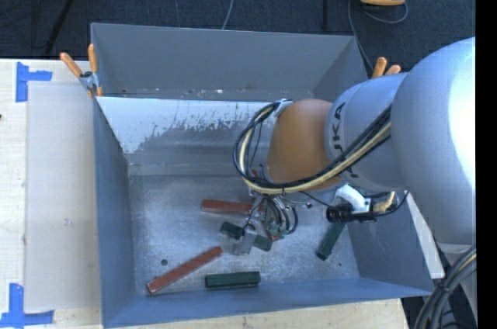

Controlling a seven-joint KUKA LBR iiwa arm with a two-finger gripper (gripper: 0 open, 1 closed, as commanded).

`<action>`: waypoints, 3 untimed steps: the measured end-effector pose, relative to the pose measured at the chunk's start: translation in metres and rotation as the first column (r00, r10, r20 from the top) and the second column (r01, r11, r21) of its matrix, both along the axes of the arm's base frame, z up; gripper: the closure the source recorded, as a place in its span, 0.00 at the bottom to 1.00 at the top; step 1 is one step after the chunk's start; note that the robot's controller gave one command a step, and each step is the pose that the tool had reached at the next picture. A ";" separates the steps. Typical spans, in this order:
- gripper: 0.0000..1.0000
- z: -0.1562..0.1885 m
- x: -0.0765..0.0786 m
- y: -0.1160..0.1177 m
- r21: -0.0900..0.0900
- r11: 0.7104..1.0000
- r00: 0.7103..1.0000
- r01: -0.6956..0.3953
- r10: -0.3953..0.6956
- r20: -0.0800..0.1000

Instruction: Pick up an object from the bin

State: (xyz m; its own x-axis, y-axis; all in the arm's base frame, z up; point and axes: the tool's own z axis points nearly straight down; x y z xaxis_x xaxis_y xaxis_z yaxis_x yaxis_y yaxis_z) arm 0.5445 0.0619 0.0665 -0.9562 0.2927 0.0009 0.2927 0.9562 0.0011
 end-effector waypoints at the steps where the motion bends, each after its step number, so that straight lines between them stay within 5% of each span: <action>1: 0.00 0.000 0.000 0.000 0.000 1.000 1.000 0.004 -0.004 0.000; 2: 1.00 0.000 0.000 0.000 0.000 1.000 1.000 0.005 -0.005 0.000; 3: 1.00 0.101 0.001 0.001 0.000 1.000 1.000 0.004 -0.004 0.007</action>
Offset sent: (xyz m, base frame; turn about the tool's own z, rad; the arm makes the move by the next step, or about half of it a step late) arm 0.0000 0.0000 0.0000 0.0000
